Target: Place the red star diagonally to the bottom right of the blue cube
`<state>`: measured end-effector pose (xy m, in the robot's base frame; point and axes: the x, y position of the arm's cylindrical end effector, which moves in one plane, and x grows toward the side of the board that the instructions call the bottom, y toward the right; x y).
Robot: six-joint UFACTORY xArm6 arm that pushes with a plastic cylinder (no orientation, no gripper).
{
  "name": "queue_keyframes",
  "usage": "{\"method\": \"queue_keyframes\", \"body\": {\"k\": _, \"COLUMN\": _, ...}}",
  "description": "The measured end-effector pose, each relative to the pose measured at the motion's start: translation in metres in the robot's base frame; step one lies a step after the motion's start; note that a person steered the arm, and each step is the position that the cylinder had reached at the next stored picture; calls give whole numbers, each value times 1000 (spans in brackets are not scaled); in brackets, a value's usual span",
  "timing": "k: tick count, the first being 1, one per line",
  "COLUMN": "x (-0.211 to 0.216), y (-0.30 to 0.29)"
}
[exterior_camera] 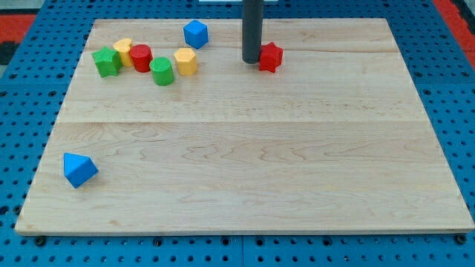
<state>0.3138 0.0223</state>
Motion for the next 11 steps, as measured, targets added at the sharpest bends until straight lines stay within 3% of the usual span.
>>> {"method": "queue_keyframes", "body": {"k": 1, "x": 33, "y": 1}}
{"method": "queue_keyframes", "body": {"k": 2, "x": 24, "y": -3}}
{"method": "queue_keyframes", "body": {"k": 4, "x": -40, "y": 18}}
{"method": "queue_keyframes", "body": {"k": 5, "x": -16, "y": 30}}
{"method": "queue_keyframes", "body": {"k": 7, "x": -40, "y": 56}}
{"method": "queue_keyframes", "body": {"k": 8, "x": -21, "y": 78}}
{"method": "queue_keyframes", "body": {"k": 10, "x": 84, "y": 79}}
{"method": "queue_keyframes", "body": {"k": 11, "x": 88, "y": 80}}
